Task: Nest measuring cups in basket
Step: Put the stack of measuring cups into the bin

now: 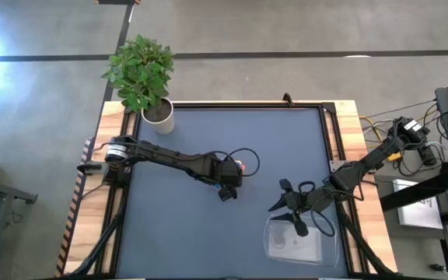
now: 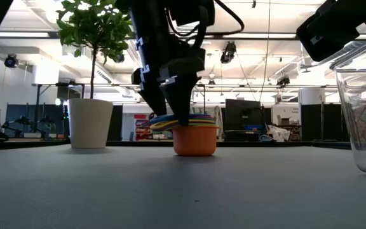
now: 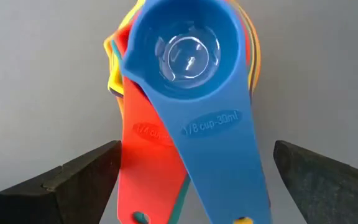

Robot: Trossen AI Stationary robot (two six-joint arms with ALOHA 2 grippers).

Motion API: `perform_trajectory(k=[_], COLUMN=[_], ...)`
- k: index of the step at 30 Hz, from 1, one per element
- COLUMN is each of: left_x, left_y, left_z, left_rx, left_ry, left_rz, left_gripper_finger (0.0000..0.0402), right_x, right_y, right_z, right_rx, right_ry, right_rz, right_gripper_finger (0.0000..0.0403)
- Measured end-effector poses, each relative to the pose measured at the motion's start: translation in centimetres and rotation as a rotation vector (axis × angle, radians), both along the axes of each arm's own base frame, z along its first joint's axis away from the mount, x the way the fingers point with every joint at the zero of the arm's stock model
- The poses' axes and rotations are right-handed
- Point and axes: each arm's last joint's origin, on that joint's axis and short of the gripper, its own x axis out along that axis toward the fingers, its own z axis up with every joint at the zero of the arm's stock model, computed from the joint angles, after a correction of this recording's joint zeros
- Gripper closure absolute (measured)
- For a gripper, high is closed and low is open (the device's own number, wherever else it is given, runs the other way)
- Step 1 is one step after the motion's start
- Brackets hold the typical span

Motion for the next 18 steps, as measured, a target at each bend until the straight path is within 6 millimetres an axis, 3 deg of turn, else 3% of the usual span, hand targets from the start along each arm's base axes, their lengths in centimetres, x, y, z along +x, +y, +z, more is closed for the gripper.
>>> perform_trajectory(k=[10, 18], left_x=[0.2, 0.3], left_y=[0.7, 1.7], left_z=[-1.0, -1.5], left_rx=[0.024, 0.059], left_ry=[0.039, 0.094], left_rz=[0.011, -0.100], left_gripper_finger=[0.0002, 0.0002], right_x=[0.0, 0.0], right_y=[0.0, 0.0], right_z=[0.0, 0.0], right_rx=[0.000, 0.000], right_ry=[0.000, 0.000], right_rz=[0.000, 0.000], right_gripper_finger=[0.0280, 0.0280])
